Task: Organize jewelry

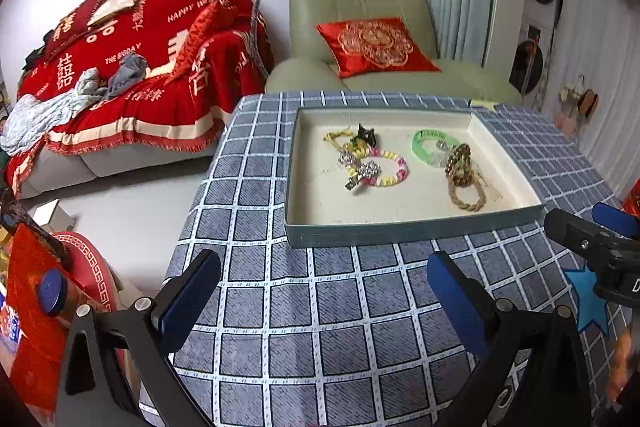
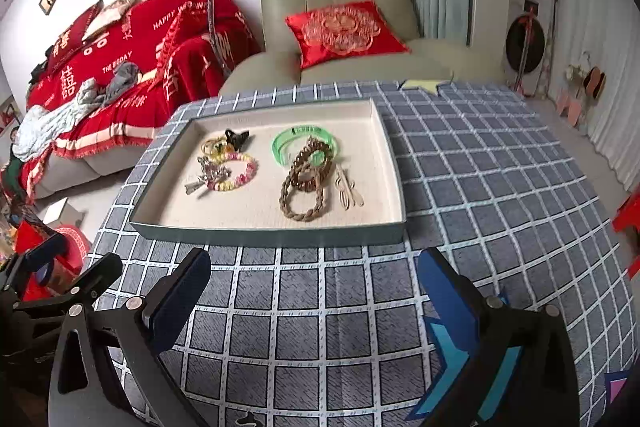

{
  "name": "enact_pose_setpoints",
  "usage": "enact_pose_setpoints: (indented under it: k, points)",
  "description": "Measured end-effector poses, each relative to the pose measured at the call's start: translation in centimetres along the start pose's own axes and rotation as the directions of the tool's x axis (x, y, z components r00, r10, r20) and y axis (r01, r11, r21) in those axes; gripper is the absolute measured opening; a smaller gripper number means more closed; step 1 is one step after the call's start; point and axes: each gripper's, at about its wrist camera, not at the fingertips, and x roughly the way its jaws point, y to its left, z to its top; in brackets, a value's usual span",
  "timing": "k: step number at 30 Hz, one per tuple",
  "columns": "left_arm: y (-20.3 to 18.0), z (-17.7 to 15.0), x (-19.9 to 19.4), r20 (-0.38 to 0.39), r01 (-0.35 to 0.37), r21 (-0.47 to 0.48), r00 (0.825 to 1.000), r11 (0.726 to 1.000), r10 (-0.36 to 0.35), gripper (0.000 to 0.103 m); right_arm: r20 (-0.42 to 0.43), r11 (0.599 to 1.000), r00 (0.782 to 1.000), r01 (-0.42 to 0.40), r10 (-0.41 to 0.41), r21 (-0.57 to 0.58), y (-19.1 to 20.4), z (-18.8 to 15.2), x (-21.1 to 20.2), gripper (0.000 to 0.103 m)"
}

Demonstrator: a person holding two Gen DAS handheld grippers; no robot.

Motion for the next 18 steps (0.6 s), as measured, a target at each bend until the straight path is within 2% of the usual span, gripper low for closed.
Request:
enact_pose_setpoints:
  k: [9, 18]
  points:
    - [-0.6, -0.3, -2.0, 0.090, -0.025, 0.017, 0.996, 1.000, 0.024, 0.103, 0.069, 1.000, 0.997, 0.028, -0.028, -0.009, -0.1, -0.5, -1.3, 0.103]
    - [-0.8, -0.3, -1.3, 0.059, -0.026, 0.012, 0.998, 1.000, 0.025, 0.103, 0.085, 0.999, 0.996, 0.036, -0.034, -0.025, 0.2, -0.6, -1.3, 0.103]
